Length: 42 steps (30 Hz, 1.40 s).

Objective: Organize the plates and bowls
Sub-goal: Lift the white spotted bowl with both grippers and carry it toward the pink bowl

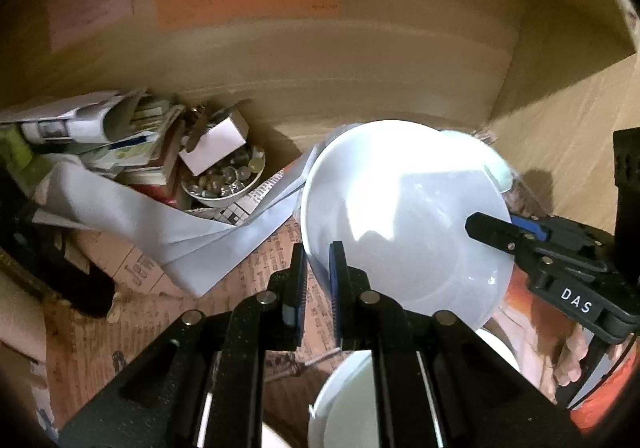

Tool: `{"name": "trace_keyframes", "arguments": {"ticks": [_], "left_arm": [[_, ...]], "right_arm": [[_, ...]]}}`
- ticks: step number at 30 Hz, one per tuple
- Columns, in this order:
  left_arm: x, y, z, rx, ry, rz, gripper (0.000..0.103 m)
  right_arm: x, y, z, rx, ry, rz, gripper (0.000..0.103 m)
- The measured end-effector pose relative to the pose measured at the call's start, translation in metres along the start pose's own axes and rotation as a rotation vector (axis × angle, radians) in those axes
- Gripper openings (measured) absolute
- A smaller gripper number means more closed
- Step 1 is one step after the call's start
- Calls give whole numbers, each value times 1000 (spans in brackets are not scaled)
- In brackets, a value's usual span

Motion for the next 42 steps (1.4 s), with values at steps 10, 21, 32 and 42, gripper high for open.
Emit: {"name": "trace_keyframes", "arguments": {"ticks": [10, 21, 32, 42], "left_arm": [[-14, 55, -2, -8, 17, 98, 9], [-39, 94, -16, -11, 53, 160, 9], [-69, 126, -44, 12, 102, 195, 10], [-94, 141, -76, 49, 140, 192, 10]], "right_arm": [[-9, 30, -31, 19, 42, 52, 18], [-26, 44, -66, 54, 74, 67, 18], [-43, 44, -106, 97, 119, 56, 18], [-60, 31, -140, 142, 151, 23, 18]]}}
Point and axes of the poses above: each gripper's, at about its wrist camera, not at the fingertips, and y roughly against the way its jaws point, z to its right, x to its top, the point moved 8 cm from there along -y, roughly the way its jaws point, and after that the axes turned 3 degrees about z, right-handed, at the moved point
